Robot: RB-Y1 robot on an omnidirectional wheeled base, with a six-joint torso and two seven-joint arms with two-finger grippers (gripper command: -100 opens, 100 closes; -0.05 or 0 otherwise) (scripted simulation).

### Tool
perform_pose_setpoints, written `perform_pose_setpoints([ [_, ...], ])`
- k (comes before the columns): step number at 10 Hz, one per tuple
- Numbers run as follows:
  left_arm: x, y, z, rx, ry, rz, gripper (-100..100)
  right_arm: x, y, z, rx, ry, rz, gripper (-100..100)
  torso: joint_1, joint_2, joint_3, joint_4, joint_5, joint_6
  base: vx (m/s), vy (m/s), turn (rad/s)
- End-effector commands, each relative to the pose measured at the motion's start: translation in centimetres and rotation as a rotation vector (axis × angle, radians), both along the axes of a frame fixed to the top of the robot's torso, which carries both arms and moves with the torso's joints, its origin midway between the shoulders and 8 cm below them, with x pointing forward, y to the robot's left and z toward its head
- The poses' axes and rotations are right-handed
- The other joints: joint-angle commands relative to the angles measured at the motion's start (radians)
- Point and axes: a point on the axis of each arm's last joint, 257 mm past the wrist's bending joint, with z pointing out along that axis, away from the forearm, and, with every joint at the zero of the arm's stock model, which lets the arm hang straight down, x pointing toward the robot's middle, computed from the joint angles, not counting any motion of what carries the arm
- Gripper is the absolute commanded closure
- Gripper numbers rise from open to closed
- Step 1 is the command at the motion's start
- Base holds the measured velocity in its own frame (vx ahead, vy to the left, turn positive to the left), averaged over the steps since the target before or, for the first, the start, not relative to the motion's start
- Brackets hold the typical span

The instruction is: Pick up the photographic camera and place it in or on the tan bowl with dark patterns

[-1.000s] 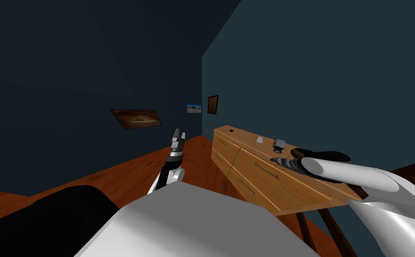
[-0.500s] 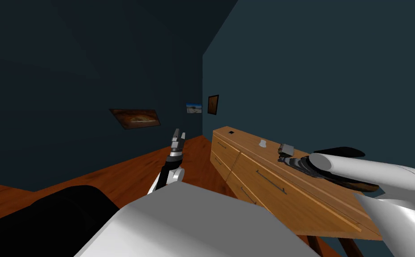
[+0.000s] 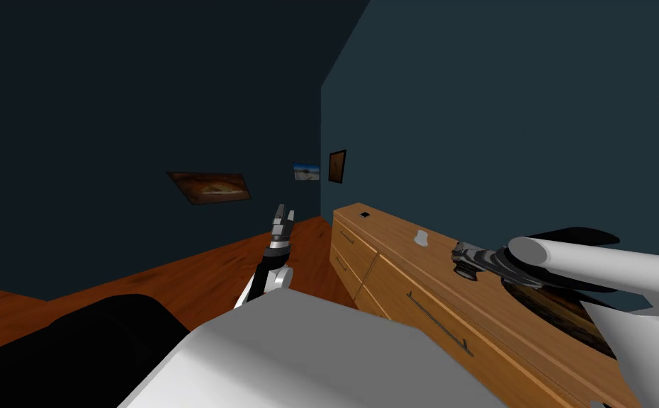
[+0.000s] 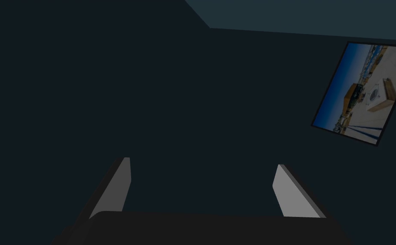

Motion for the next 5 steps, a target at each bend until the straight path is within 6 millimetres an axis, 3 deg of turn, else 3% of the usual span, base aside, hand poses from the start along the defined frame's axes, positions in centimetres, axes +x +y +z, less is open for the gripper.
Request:
perform_pose_setpoints([
  [1,0.0,0.0,0.0,0.000,0.000,0.000,0,0.0,-0.3,0.5,0.003,-0.010,-0.022,-100,0.000,0.000,0.000,0.000,0.000,0.000,0.186,-0.182,0.036],
  [2,0.0,0.0,0.0,0.000,0.000,0.000,0,0.0,-0.2,0.3,0.002,-0.006,-0.013,-100,0.001,0.001,0.000,0.000,0.000,0.000,0.083,-0.076,0.021],
  [3,0.0,0.0,0.0,0.000,0.000,0.000,0,0.0,-0.2,0.3,0.002,-0.007,-0.015,0,0.008,0.006,0.003,0.001,0.001,0.000,0.016,-0.016,0.002],
  [4,0.0,0.0,0.0,0.000,0.000,0.000,0,0.3,-0.5,-0.3,0.000,-0.010,-0.010,-100,0.012,0.011,0.006,0.002,0.003,0.000,0.026,-0.007,-0.024],
  [5,0.0,0.0,0.0,0.000,0.000,0.000,0,0.4,-0.6,-0.6,-0.001,-0.012,-0.008,-100,0.014,0.012,0.007,0.003,0.003,0.000,0.030,-0.003,-0.027],
])
